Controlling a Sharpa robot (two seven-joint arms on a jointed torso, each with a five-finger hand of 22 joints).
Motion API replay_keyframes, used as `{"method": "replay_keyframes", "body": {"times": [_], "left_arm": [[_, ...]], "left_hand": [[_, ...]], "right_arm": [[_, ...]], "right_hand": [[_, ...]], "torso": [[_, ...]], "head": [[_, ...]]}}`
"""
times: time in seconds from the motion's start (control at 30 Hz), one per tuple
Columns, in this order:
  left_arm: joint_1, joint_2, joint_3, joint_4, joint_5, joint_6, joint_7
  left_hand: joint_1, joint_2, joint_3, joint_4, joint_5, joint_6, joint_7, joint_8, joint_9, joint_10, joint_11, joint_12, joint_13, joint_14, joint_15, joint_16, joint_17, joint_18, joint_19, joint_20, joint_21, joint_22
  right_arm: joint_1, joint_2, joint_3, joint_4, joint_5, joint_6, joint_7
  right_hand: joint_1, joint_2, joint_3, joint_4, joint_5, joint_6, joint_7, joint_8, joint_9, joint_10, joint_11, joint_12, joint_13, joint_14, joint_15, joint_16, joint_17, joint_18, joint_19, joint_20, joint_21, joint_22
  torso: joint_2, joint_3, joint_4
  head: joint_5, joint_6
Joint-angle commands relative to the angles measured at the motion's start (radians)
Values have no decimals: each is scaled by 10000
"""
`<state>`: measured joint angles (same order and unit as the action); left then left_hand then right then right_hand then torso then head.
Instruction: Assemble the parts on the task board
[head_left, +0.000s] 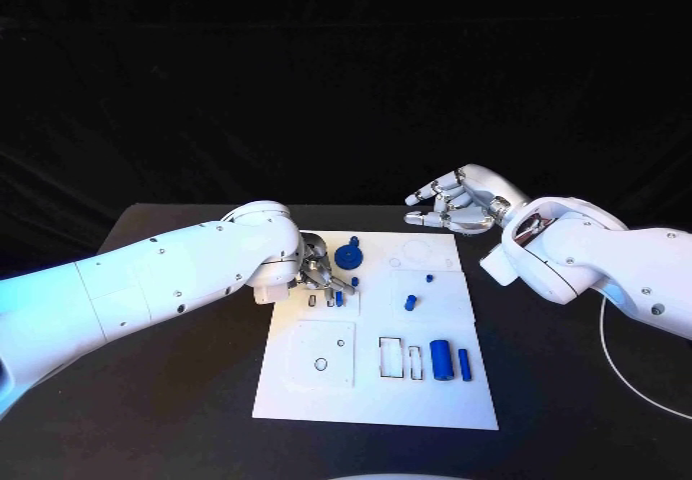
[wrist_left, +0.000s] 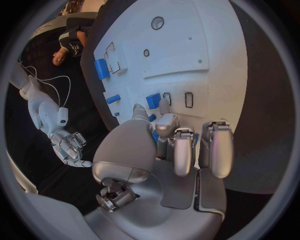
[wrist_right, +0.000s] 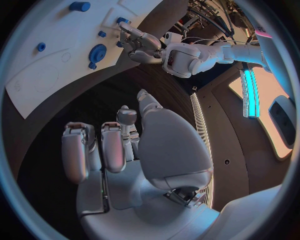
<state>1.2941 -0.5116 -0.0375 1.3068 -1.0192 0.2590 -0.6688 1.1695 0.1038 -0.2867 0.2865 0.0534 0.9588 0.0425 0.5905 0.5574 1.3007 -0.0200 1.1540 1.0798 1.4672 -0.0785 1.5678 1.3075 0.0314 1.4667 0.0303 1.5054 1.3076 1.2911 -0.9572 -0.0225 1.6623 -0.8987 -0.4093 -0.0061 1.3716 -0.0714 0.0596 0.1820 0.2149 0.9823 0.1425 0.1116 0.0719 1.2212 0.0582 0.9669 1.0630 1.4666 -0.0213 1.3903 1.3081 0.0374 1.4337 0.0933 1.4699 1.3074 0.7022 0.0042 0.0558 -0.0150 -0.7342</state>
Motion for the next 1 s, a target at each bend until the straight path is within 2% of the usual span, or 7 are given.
{"method": "replay_keyframes", "body": {"times": [0.03, 0.5, 0.63, 0.73, 0.83, 1.0], "left_arm": [[-12, 55, -3, -26, -66, 234, -26], [-27, 131, -9, -10, -57, 230, 0], [-27, 149, -8, -22, -44, 160, 11], [-28, 156, -7, -37, 5, 68, 23], [-28, 156, -6, -42, 45, 6, 41], [-28, 155, -6, -32, 130, 48, 62]], "left_hand": [[117, 50, 10, -50, -52, -85, 22, 44, 46, 15, -45, 27, 14, 1036, -62, 30, 2633, -91, 640, -69, 54, 1573], [384, 173, 93, -103, -40, -162, 29, 128, 206, 24, -36, 47, 42, 1036, -50, 30, 2633, -99, 655, -53, 77, 1620], [618, 311, 235, -172, -39, -209, 28, 173, 303, 19, -35, 43, 43, 1036, -49, 30, 2633, -98, 652, -48, 74, 1619], [1126, 590, 602, -424, -33, -263, 10, 206, 386, 4, -58, 25, 31, 1036, -62, 30, 2633, -96, 649, -53, 70, 1617], [1839, 761, 1064, -864, -26, -381, -47, 197, 449, -30, -109, -13, 9, 1036, -100, 30, 2633, -92, 641, -76, 60, 1604], [2768, 823, 1804, -1471, 47, -570, -83, 85, 476, -130, -152, -138, -62, 1036, -147, 30, 2633, -84, 625, -133, 36, 1574]], "right_arm": [[4, 18, -1, -10, -95, 159, -13], [-1, 82, -9, -56, -96, 207, -29], [-2, 94, -10, -66, -96, 223, -34], [-3, 104, -12, -76, -96, 240, -41], [-5, 116, -15, -86, -96, 262, -51], [-9, 141, -19, -107, -98, 300, -68]], "right_hand": [[9, 134, -76, -14, 62, 54, 3, 60, 6, -81, -20, -40, -21, 521, 37, -57, 272, 146, -87, -6, -67, 491], [22, 147, -88, -14, 129, 56, 1, 62, 4, -76, -21, -39, -28, 522, 34, -61, 272, 147, -90, -9, -72, 485], [25, 153, -91, -13, 150, 57, 1, 63, 4, -72, -22, -36, -27, 523, 33, -64, 269, 147, -89, -10, -73, 484], [28, 159, -94, -11, 169, 58, 1, 64, 3, -76, -23, -45, -37, 521, 33, -71, 261, 150, -97, -11, -80, 473], [35, 163, -99, -12, 198, 58, 1, 65, 2, -78, -24, -49, -43, 523, 32, -71, 264, 150, -97, -12, -81, 471], [50, 167, -109, -15, 253, 58, 1, 65, 1, -81, -25, -57, -55, 522, 30, -82, 253, 153, -104, -14, -90, 459]], "torso": [[-6, 7, 12], [-3, 13, 6], [-1, 11, 6], [-4, 12, 9], [-1, 12, 13], [1, 15, 11]], "head": [[-15, -27], [-37, -51], [-34, -56], [-39, -60], [-42, -63], [-42, -80]]}}
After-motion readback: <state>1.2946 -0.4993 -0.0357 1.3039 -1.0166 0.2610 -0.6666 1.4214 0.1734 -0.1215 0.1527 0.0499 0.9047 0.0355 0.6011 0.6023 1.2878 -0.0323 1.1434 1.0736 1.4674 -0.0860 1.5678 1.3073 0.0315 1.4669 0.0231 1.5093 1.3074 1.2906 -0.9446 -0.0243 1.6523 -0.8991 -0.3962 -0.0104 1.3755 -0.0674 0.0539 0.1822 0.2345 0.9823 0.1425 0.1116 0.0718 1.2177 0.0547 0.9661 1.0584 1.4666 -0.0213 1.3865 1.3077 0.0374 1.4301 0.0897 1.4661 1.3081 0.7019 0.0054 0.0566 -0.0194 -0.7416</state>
